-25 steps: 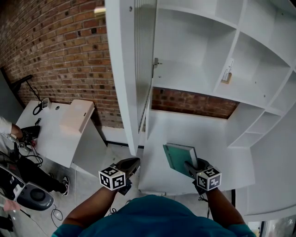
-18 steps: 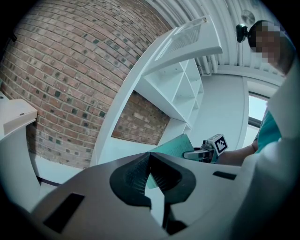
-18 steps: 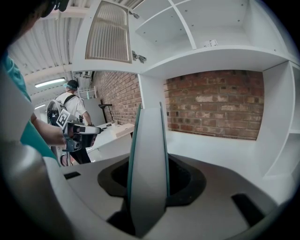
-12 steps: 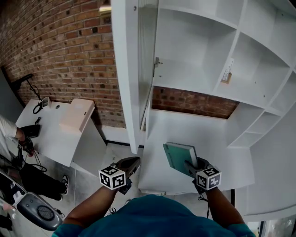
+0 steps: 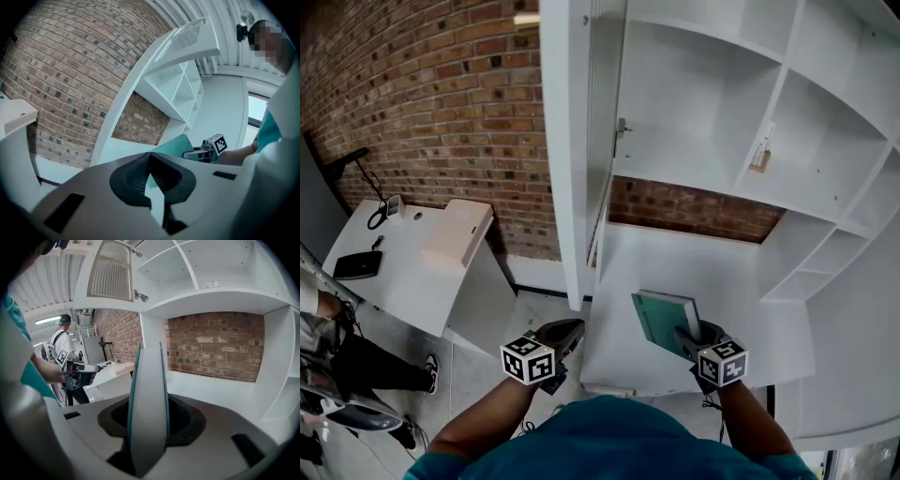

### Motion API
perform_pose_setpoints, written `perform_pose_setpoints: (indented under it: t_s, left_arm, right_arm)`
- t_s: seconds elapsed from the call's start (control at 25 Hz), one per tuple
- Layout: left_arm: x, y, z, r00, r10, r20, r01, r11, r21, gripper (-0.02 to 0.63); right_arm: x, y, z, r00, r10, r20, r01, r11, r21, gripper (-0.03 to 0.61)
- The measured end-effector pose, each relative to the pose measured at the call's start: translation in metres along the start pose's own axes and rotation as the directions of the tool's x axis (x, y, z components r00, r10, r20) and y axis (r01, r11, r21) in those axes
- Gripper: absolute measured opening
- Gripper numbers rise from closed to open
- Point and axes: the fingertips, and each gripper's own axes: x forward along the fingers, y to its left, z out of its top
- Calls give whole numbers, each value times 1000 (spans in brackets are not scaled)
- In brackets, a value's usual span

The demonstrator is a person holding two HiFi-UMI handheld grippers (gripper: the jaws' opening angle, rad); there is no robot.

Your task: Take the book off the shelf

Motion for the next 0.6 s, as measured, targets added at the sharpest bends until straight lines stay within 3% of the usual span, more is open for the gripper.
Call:
perform_pose_setpoints:
  t_s: [0.6]
  left_arm:
    - [0,1,2,1000,-3,-3,3,1000,6,15]
  right_arm:
    - [2,2,3,1000,5,-4,-5,1000,-8,175]
